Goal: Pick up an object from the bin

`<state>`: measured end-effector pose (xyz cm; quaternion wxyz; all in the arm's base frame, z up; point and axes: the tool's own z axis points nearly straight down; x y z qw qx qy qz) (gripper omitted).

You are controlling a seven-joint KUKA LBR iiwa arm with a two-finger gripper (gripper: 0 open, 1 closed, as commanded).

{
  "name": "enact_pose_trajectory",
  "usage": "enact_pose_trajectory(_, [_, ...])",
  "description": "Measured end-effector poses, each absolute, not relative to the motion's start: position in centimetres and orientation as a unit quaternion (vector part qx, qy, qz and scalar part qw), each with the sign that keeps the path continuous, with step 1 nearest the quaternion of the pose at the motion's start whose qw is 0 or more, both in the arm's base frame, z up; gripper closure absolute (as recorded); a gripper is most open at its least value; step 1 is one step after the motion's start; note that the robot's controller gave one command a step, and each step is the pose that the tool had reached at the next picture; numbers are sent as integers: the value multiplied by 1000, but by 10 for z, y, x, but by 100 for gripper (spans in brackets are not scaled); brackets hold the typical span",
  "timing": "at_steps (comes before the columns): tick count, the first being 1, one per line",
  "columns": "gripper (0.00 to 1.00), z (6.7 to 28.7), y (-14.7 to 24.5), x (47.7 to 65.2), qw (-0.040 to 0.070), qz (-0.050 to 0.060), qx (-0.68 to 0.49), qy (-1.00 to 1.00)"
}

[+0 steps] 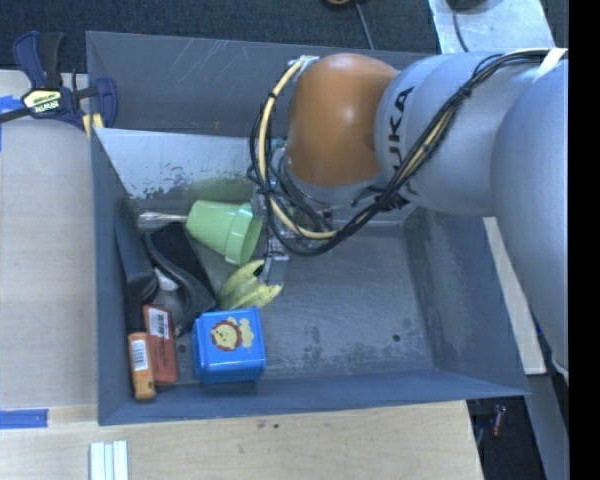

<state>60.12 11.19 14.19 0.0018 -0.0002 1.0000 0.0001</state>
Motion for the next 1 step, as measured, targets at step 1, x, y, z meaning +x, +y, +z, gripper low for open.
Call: enact_pose_trajectory(1, [0, 146, 112, 602, 4, 0, 1, 1000])
